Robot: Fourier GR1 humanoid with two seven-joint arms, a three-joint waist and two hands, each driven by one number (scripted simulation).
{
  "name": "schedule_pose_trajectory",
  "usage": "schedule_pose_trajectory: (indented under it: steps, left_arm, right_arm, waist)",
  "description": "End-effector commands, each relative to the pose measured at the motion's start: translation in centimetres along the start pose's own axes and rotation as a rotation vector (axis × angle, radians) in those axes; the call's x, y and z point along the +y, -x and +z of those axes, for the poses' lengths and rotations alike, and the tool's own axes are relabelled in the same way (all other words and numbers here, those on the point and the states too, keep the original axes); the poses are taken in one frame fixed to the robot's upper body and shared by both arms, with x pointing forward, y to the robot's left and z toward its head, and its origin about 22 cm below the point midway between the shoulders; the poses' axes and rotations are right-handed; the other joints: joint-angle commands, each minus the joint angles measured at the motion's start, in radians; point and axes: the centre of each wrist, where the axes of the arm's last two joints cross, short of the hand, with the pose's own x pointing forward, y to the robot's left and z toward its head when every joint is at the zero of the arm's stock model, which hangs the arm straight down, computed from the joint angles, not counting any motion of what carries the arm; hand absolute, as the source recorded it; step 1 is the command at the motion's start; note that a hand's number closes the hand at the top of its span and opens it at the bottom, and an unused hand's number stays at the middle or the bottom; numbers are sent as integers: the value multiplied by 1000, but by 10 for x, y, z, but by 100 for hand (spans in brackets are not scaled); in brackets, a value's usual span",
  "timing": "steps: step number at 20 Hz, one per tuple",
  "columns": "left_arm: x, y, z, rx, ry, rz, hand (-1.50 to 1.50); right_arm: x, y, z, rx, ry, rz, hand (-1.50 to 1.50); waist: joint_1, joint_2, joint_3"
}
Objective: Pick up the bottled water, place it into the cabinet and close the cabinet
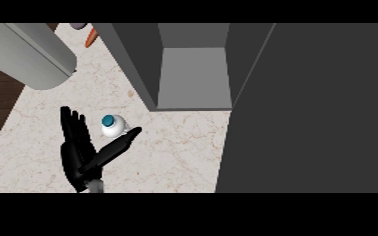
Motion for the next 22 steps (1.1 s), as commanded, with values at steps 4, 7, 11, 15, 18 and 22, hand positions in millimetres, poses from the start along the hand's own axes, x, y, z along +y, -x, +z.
schedule_pose_trajectory:
  steps: [4, 7, 11, 15, 18, 22]
  left_arm:
    - [25, 49, 1, 41, -37, -5, -150]
    - [17, 59, 6, 30, -21, -3, -150]
    - [20, 82, -2, 52, -47, -2, -150]
    - [28, 104, 3, 51, -7, 10, -150]
    - [37, 110, 11, 40, -3, 35, -150]
    - [16, 116, -4, 20, -17, 89, -150]
  right_arm:
    - [9, -34, 32, -52, 21, -17, -150]
    - [1, -27, 19, -57, 2, 26, -150]
    - [0, -34, 22, -77, 15, 27, -150]
    - [-1, -35, 17, -78, 10, 7, -150]
    - [11, -32, 28, -46, 31, -2, -150]
    - [2, -32, 13, -73, 22, 37, -150]
  waist:
    - [-1, -3, 1]
    - [7, 0, 2]
    - [1, 0, 1]
    - [3, 1, 1]
    - [1, -1, 1]
    - [2, 1, 1]
